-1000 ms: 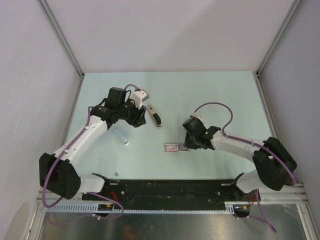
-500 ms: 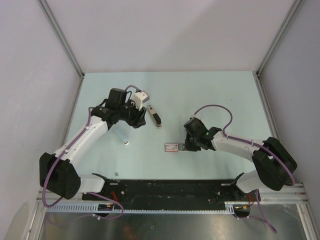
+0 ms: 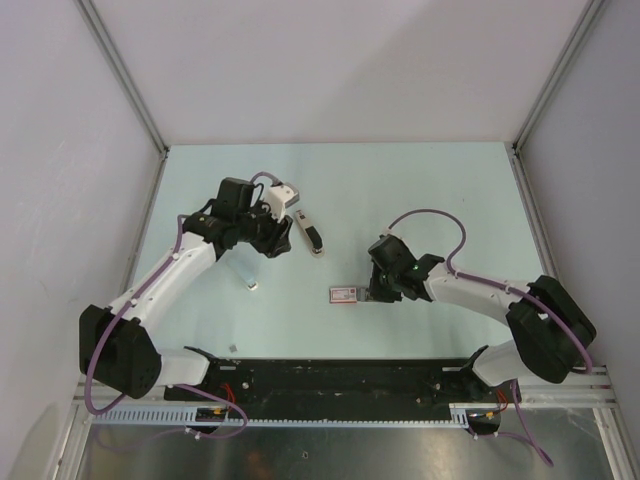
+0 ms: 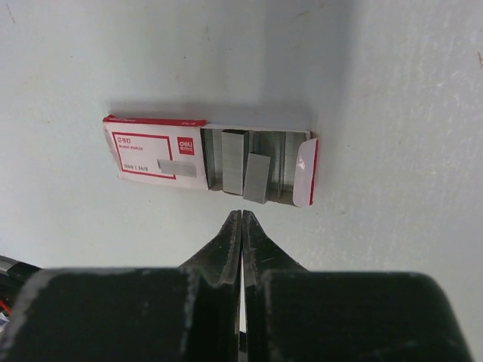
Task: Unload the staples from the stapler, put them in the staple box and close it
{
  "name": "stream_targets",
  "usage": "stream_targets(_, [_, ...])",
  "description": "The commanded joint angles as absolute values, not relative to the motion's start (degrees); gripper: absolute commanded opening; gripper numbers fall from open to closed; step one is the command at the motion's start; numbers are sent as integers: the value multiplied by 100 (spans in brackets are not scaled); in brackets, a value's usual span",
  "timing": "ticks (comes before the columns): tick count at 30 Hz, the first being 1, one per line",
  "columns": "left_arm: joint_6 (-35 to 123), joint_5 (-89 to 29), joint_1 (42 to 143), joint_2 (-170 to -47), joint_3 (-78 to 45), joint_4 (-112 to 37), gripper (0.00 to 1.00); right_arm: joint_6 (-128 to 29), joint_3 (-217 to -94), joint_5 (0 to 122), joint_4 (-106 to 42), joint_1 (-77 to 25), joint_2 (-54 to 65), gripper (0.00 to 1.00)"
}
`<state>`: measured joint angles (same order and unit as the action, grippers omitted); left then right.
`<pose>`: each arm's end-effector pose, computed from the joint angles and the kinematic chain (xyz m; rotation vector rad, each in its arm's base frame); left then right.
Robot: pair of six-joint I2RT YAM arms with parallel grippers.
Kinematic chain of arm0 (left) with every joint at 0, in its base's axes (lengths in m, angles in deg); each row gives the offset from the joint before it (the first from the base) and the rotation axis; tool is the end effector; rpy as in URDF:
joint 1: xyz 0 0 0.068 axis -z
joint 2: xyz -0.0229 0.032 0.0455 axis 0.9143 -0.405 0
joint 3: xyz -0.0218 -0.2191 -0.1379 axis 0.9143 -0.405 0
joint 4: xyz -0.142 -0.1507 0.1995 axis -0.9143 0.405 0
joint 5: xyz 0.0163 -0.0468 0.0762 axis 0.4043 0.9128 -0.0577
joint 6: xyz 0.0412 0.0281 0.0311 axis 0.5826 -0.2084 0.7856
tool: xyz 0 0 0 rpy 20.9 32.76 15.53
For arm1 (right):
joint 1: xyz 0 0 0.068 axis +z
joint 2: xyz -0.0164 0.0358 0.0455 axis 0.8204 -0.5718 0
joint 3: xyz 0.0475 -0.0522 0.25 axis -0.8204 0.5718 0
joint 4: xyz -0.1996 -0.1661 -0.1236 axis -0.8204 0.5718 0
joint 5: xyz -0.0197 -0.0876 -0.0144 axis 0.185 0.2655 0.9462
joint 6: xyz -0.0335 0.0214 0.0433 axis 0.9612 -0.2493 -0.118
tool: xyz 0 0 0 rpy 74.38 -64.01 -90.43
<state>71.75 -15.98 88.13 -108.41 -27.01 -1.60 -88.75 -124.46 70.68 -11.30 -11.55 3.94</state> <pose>0.2828 -0.1317 0.2674 0.9450 2.1782 -0.5101 0.2180 0.2052 0.1423 0.0690 2.6923 0.4880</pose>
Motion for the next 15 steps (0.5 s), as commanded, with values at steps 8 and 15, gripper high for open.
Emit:
stream_targets(8, [7605, -1445, 8887, -10859, -2738, -219, 50, -8941, -12417, 6988, -909, -1148, 793, 0])
stream_targets(15, [7672, -1464, 8889, -10816, -2784, -216, 50, -8987, -12309, 6948, -977, -1100, 654, 0])
